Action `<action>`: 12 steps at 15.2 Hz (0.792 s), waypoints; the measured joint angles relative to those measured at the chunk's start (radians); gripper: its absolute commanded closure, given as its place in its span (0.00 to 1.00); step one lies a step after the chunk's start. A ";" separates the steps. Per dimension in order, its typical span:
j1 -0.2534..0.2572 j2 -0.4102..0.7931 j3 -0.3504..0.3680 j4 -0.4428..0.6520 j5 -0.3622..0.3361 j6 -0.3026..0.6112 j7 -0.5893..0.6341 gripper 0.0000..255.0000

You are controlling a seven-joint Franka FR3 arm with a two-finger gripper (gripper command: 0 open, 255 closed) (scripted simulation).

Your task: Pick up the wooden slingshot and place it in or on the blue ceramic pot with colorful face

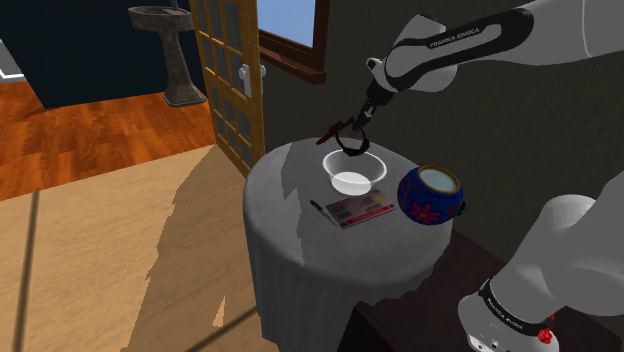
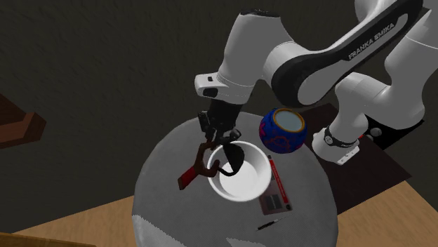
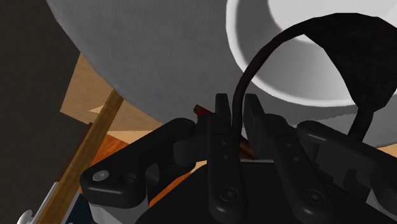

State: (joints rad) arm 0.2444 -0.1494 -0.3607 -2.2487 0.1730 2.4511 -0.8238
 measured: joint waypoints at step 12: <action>-0.008 -0.049 0.014 0.113 -0.048 -0.156 0.055 1.00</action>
State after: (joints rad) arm 0.2367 -0.1981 -0.3464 -2.1354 0.1249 2.2955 -0.7693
